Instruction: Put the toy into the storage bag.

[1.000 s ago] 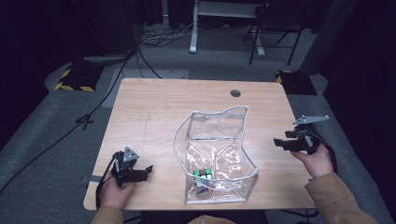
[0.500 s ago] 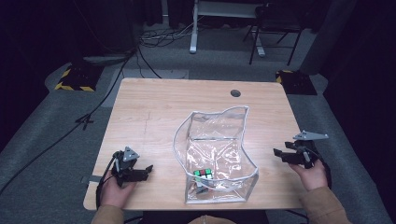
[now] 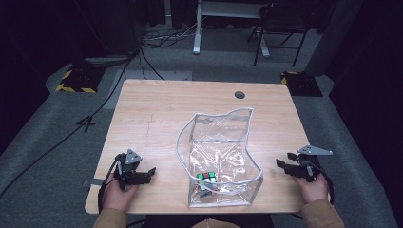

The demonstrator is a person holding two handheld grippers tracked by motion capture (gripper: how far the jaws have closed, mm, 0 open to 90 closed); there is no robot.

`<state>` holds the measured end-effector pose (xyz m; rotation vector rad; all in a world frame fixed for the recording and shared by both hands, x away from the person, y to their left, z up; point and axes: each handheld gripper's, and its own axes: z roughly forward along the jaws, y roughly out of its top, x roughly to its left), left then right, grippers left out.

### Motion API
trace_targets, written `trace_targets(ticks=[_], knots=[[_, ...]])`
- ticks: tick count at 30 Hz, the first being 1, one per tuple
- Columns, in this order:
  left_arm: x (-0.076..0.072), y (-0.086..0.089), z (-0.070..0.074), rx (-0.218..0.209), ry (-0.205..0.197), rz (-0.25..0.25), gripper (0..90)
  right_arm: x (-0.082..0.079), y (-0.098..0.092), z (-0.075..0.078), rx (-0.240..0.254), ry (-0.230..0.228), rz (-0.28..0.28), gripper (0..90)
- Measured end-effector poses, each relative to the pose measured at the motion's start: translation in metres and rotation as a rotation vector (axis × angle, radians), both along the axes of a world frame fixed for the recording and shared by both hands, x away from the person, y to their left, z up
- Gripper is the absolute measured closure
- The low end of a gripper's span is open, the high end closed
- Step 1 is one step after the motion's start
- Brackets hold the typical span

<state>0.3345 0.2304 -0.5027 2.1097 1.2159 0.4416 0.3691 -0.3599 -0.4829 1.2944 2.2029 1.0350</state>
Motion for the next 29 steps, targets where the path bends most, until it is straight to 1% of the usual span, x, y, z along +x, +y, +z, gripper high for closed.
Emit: trace_targets(ticks=[1,3,6,9,10,13,15,17,18,20,22,29], knots=[[0.0,0.0,0.0,0.0,0.0,0.0,15.6,-0.001,0.0,-0.003,0.002,-0.005,0.005,35.5],[0.0,0.0,0.0,0.001,-0.001,0.0,15.6,-0.003,0.002,-0.006,0.004,0.005,0.003,35.5],[0.0,0.0,0.0,0.001,-0.002,0.001,15.6,-0.004,0.002,-0.011,-0.027,0.003,0.016,35.3],[0.0,0.0,0.0,0.0,0.0,0.0,15.5,-0.003,0.002,-0.015,-0.048,0.011,0.029,34.4],[0.0,0.0,0.0,0.0,0.0,0.0,15.6,-0.003,0.003,-0.016,-0.053,0.001,0.035,34.2],[0.0,0.0,0.0,0.001,-0.001,0.0,15.6,-0.002,0.002,-0.016,-0.055,-0.007,0.046,32.6],[0.0,0.0,0.0,-0.001,0.001,-0.001,15.6,-0.003,0.0,-0.02,-0.043,-0.03,0.058,28.3],[0.0,0.0,0.0,-0.001,0.001,0.0,15.6,-0.002,0.001,-0.02,-0.037,-0.028,0.061,25.4],[0.0,0.0,0.0,-0.001,0.001,0.0,15.6,-0.001,0.0,-0.02,-0.042,-0.024,0.078,23.1],[0.0,0.0,0.0,-0.001,0.001,0.0,15.6,-0.001,0.001,-0.021,-0.049,-0.025,0.095,19.6],[0.0,0.0,0.0,-0.001,0.001,0.0,15.5,-0.001,0.002,-0.021,-0.048,-0.016,0.086,15.7],[0.0,0.0,0.0,-0.001,0.001,0.0,15.6,-0.001,0.002,-0.021,-0.05,-0.015,0.087,15.5]])
